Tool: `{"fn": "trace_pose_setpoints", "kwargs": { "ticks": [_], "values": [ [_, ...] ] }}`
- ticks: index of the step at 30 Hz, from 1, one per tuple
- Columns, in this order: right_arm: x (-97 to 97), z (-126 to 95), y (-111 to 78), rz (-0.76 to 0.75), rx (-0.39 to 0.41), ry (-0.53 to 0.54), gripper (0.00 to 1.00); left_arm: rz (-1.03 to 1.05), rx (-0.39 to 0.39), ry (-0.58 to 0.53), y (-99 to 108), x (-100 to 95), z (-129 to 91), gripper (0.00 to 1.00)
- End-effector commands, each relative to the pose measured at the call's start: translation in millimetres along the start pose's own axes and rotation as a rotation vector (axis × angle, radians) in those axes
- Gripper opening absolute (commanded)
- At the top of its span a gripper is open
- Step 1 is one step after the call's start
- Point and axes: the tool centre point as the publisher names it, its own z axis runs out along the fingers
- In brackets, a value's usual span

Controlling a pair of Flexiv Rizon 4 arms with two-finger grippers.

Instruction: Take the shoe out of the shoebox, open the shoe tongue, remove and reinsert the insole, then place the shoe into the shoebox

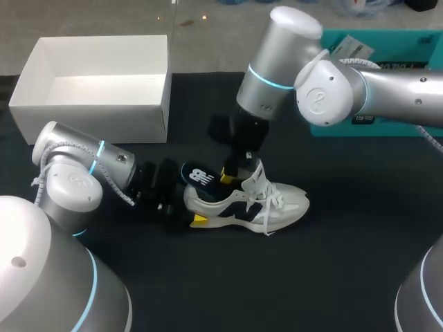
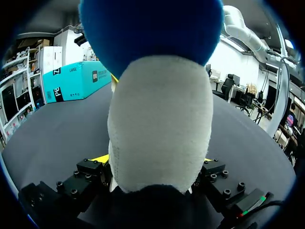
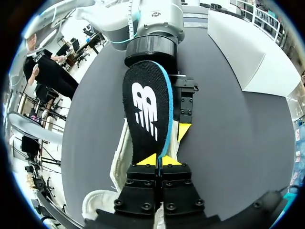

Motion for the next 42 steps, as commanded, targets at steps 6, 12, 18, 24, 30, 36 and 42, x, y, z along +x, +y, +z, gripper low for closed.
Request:
{"fn": "trace_pose_setpoints", "kwargs": {
  "ticks": [6,12,18,24,30,36,42],
  "values": [
    [4.9,-3,3.8,-0.019,-0.027,0.005,0.00,0.000,-0.001,0.001,4,-0.3,2,0.00],
    [8.8,2,2.9,-0.029,-0.067,0.032,0.42,0.000,-0.001,0.001,4,-0.3,2,0.00],
    [2.1,-5,-4.9,-0.020,-0.076,0.038,0.53,0.000,-0.001,0.001,4,-0.3,2,0.00],
    [-3.0,-26,1.0,-0.037,-0.060,0.001,0.53,0.000,-0.001,0.001,4,-0.3,2,0.00],
    [1.7,-39,7.8,-0.051,-0.055,-0.024,0.53,0.000,-0.001,0.001,4,-0.3,2,0.00],
    [3.4,-33,11.3,-0.060,-0.059,-0.014,0.53,0.000,-0.001,0.001,4,-0.3,2,0.00],
    [2.5,-20,19.9,-0.091,-0.059,0.045,0.52,0.000,-0.001,0.001,4,-0.3,2,0.00]
  ]
}}
